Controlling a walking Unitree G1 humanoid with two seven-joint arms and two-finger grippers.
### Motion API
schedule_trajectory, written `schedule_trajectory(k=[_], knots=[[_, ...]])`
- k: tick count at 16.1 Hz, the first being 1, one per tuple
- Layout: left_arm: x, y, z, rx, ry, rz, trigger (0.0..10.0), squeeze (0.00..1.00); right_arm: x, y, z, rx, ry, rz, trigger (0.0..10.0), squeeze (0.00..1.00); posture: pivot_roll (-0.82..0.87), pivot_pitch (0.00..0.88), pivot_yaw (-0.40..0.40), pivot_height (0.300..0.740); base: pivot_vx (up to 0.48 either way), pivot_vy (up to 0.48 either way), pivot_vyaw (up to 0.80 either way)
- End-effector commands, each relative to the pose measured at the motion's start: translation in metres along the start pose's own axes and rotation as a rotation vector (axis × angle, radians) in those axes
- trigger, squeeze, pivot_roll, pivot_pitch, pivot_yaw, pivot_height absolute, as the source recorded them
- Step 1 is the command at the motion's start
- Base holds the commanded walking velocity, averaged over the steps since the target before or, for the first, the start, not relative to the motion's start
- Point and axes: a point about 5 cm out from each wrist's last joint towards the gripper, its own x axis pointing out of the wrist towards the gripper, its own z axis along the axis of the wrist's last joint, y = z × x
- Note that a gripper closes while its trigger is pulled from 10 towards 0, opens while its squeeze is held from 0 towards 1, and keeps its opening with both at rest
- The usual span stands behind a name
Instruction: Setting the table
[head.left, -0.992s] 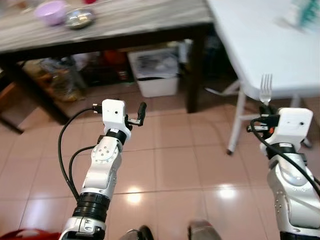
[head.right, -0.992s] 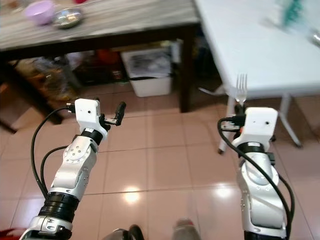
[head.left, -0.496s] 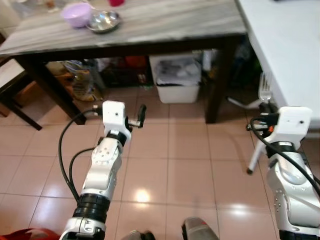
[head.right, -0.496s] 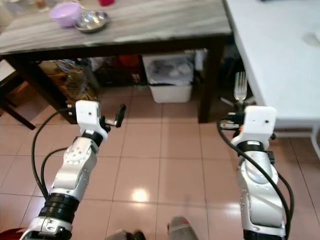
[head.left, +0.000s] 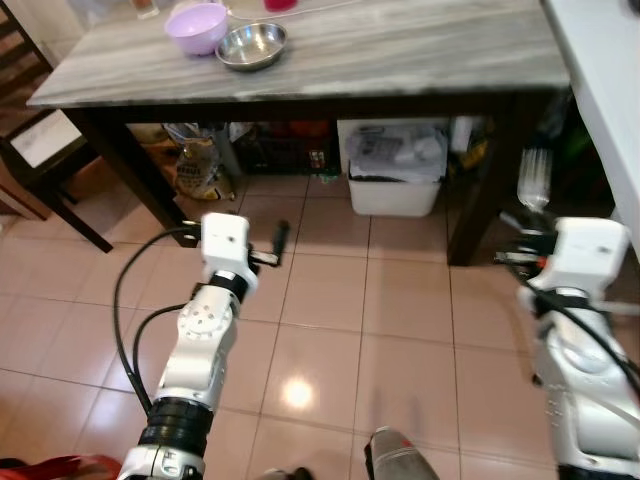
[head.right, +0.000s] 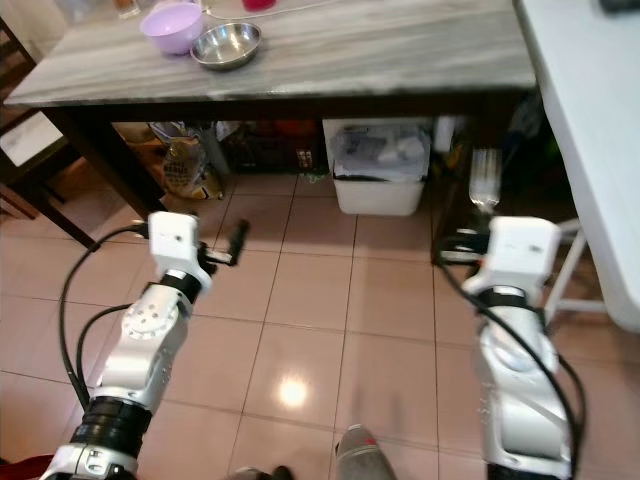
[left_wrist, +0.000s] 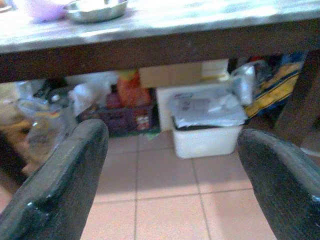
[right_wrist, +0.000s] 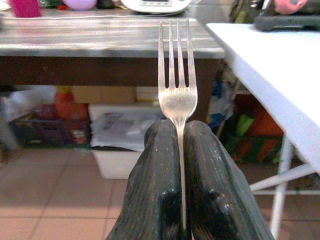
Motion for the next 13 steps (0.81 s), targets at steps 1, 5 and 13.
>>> schedule_trajectory(k=[1, 5, 13], knots=[[-0.015, 0.016, -0.009, 0.034, 0.026, 0.009, 10.0, 0.00, -0.007, 0.005, -0.008, 0.014, 0.025, 0.025, 10.0, 0.00, -0.31, 0.196, 0.128, 0.740, 0.000, 0.000, 0.00], [-0.037, 0.035, -0.018, 0.144, 0.073, -0.043, 10.0, 0.00, -0.002, 0.013, -0.015, -0.065, 0.030, 0.106, 10.0, 0.00, -0.28, 0.178, 0.130, 0.740, 0.000, 0.000, 0.00], [-0.093, 0.041, -0.046, 0.118, 0.177, 0.100, 10.0, 0.00, -0.034, -0.001, -0.025, -0.001, 0.051, -0.084, 10.0, 0.00, -0.25, 0.172, 0.100, 0.740, 0.000, 0.000, 0.00]])
